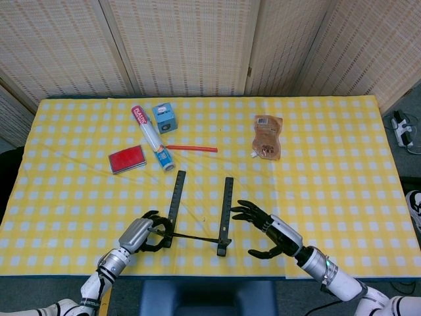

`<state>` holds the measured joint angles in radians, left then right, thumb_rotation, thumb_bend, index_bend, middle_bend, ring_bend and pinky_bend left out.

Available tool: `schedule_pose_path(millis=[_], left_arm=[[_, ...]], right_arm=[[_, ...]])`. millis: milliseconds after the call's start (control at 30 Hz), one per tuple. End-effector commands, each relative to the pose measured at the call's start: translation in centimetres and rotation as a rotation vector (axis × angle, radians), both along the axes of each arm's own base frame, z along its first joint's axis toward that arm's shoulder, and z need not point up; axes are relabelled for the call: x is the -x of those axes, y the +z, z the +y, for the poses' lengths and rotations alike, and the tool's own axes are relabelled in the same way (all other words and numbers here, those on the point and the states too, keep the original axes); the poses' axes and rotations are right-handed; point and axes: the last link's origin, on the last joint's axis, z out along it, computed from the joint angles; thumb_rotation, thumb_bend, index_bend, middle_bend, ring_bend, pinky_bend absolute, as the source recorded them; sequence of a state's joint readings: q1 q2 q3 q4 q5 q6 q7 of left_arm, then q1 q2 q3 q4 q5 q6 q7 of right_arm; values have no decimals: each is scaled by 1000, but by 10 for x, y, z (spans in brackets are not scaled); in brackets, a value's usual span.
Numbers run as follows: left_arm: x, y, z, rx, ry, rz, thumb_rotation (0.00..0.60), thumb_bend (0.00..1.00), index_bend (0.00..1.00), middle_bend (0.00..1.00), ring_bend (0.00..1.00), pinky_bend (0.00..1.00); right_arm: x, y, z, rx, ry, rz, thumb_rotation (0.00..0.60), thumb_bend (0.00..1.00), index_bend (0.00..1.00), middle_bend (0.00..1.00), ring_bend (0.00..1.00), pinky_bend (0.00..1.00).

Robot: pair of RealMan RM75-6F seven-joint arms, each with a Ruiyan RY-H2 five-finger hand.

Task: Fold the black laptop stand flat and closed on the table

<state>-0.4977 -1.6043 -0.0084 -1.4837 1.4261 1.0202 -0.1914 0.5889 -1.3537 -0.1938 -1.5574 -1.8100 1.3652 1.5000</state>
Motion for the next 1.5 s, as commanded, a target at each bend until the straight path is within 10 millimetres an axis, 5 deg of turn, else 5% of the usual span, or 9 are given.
schedule_pose_path(millis=[33, 433, 800, 1067, 1500], left_arm=[[0, 3, -1, 3, -1, -2, 600, 447, 351, 419, 281, 119], [14, 41, -1, -10, 0, 46, 600, 440, 236, 318, 177, 16], [18, 71, 10, -117, -8, 82, 600, 440, 236, 316, 174, 16], [17, 80, 12, -161, -7, 80, 600, 440, 236, 316, 174, 16], [17, 81, 11, -173, -10, 71, 600, 440, 236, 315, 175, 15]], right_arm=[[0, -1, 1, 16, 18, 23, 600, 290, 19, 124, 148, 85], [-8, -10, 6, 148, 164, 236, 600, 290, 0, 45, 64, 1], [-42, -31, -7, 211, 170, 301, 600, 290, 0, 36, 55, 0], [-66, -50, -23, 244, 147, 331, 600, 290, 0, 37, 57, 0], [-74, -60, -50, 271, 62, 352, 600, 290, 0, 37, 57, 0]])
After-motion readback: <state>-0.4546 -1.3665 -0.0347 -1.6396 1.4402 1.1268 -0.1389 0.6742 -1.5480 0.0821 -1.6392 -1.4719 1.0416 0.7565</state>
